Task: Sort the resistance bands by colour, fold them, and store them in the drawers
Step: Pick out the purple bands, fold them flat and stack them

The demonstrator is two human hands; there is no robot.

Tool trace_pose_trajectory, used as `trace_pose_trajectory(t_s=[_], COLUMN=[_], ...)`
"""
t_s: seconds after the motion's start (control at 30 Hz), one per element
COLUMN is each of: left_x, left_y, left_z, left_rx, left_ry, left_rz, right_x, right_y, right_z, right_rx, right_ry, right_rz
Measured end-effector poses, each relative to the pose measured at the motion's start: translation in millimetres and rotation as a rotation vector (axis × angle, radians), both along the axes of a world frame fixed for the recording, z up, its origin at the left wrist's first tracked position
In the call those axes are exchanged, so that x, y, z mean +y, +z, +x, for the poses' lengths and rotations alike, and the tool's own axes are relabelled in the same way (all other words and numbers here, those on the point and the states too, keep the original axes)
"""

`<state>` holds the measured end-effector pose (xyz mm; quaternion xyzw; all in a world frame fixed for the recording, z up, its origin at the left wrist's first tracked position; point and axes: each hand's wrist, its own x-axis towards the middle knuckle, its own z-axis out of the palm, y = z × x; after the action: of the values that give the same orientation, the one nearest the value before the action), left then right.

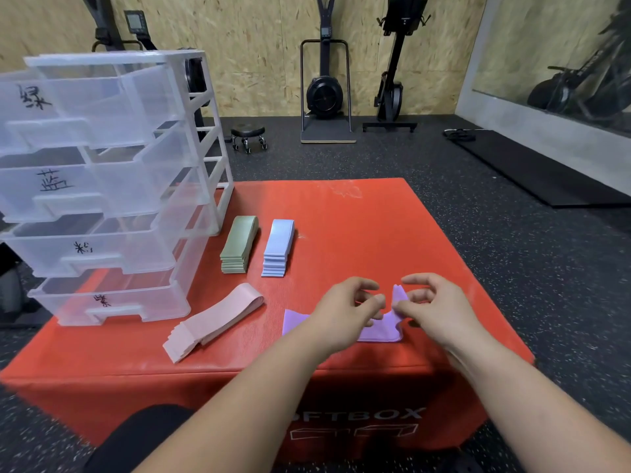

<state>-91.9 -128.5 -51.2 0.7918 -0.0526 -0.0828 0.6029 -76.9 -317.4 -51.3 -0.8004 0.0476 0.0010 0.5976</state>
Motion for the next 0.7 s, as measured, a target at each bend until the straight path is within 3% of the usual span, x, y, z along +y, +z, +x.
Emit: trace_pose_trajectory(t_s=[0.13, 0.33, 0.5, 0.7], left_x=[-17, -13, -8, 6], left_y=[6, -5, -4, 11], left_z=[3, 14, 19, 19], left_rx=[0.168, 0.165, 0.153, 0.140], left_ry=[0.095, 0.239, 0.228, 0.233], left_rz=[-0.250, -0.174, -0.197, -0.232], right_x=[15, 11, -1, 8], right_y=[-6, -4, -6, -18], right_z=[-7, -12, -1, 7], right_rx=[-0.079, -0.223, -0.286, -0.185], right_ry=[0.070, 0.219, 0.220, 0.407], right_rz=[-0.014, -0.298, -0.373, -0.486])
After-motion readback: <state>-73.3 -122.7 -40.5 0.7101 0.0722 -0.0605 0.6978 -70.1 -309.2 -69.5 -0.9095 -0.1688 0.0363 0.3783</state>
